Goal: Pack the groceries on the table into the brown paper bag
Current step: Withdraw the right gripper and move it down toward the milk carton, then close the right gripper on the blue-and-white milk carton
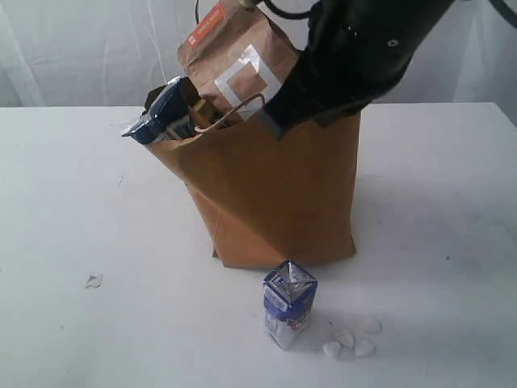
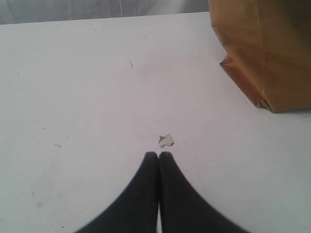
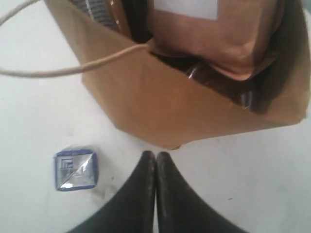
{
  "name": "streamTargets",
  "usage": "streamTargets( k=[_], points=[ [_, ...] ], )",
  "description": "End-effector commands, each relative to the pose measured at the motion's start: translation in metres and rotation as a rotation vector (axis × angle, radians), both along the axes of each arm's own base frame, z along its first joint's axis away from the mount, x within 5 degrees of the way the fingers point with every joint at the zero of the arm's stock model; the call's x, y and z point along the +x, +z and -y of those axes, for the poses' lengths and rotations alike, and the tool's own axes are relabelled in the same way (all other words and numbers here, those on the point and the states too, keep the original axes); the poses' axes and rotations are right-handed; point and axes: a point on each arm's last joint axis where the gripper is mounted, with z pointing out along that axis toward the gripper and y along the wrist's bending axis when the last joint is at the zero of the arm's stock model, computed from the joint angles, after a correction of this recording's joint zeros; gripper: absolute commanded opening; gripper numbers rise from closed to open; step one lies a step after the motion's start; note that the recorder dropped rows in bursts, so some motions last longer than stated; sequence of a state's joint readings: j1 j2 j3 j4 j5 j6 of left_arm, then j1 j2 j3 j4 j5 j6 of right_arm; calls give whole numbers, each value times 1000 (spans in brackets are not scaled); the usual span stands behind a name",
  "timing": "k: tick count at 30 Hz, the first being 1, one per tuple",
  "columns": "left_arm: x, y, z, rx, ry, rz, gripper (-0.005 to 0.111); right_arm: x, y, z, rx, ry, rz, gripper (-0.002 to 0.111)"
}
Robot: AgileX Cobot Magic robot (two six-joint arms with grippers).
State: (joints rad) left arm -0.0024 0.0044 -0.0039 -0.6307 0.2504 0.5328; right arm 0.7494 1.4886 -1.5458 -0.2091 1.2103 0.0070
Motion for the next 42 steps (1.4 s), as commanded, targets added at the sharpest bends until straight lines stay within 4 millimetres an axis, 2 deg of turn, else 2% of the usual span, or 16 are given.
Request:
streamTargets(
  k=[1, 7, 10, 13, 20, 23, 28, 31, 35, 42],
  points=[
    [0, -1, 1, -17, -3, -4, 0, -14, -11, -5, 88, 24, -139, 0],
    [0, -1, 1, -17, -3, -4, 0, -34, -40, -19, 199, 85, -390, 0],
    [0, -1, 1, -17, -3, -4, 0, -41, -59, -19, 193, 97, -478, 0],
    [0, -1, 1, -17, -3, -4, 0, -44, -76, -15, 120, 89, -490, 0],
    [0, -1, 1, -17, -3, -4, 0, -39, -89, -13, 97, 97, -420, 1],
    [0, -1, 1, -17, -3, -4, 0, -38, -99, -13, 62, 133, -437, 10],
    [0, -1, 1, -17, -3, -4, 0, -35, -115, -17, 24, 118, -486, 44],
    [0, -1, 1, -17, -3, -4, 0, -30, -123, -21, 20, 110, -485, 58],
    [0, -1, 1, -17, -3, -4, 0, -25, -129, -25, 31, 80, -485, 65],
    [0, -1, 1, -17, -3, -4, 0, -18, -134, -24, 0, 64, -427, 65]
  ],
)
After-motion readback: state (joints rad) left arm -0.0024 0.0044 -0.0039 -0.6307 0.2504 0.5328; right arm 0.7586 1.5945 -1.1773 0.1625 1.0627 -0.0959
